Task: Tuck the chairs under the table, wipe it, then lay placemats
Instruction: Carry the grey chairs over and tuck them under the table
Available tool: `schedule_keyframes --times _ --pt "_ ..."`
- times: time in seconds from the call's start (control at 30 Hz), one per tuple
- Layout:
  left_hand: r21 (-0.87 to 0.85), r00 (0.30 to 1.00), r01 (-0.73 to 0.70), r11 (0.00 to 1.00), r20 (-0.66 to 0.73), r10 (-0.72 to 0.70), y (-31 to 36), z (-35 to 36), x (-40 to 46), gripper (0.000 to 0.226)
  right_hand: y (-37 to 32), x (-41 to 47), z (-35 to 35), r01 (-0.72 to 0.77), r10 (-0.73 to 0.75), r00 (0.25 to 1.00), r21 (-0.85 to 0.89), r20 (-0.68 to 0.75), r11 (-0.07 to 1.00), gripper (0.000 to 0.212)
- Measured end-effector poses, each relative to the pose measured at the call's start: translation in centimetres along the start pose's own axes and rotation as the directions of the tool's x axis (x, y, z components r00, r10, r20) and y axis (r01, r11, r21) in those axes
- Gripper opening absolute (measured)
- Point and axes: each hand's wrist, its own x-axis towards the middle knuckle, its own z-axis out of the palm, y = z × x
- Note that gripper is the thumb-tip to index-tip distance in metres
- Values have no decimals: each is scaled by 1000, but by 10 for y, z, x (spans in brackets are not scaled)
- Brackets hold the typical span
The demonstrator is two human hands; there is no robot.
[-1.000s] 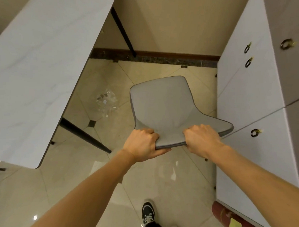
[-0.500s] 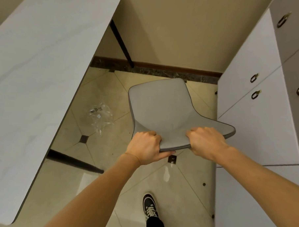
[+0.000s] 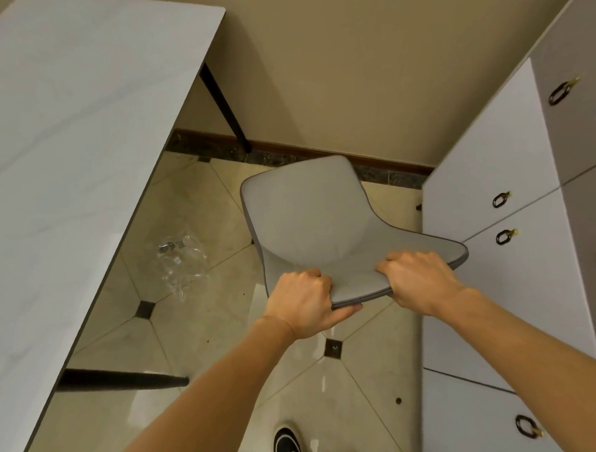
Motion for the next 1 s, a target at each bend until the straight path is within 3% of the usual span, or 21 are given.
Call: schedule_keyframes --times 0.23,0.4,0.53,0.77,1.0 --pt "-51 995 102 994 -2 -102 -4 -4 54 79 50 45 -17 81 -81 997 -41 -1 996 15" --pt "-175 953 302 937 33 -301 4 -5 97 80 99 82 -31 146 -145 989 -35 12 989 15" --pt "-230 932 360 904 46 -360 22 -7 131 74 141 107 -35 184 -183 983 -65 23 981 16" --pt "-305 877 466 830 38 -479 56 -10 185 71 198 149 -40 113 -115 993 -262 9 958 30" --pt "-363 797 582 728 77 -599 74 -5 232 65 226 181 -55 -15 -14 995 -308 -94 951 27"
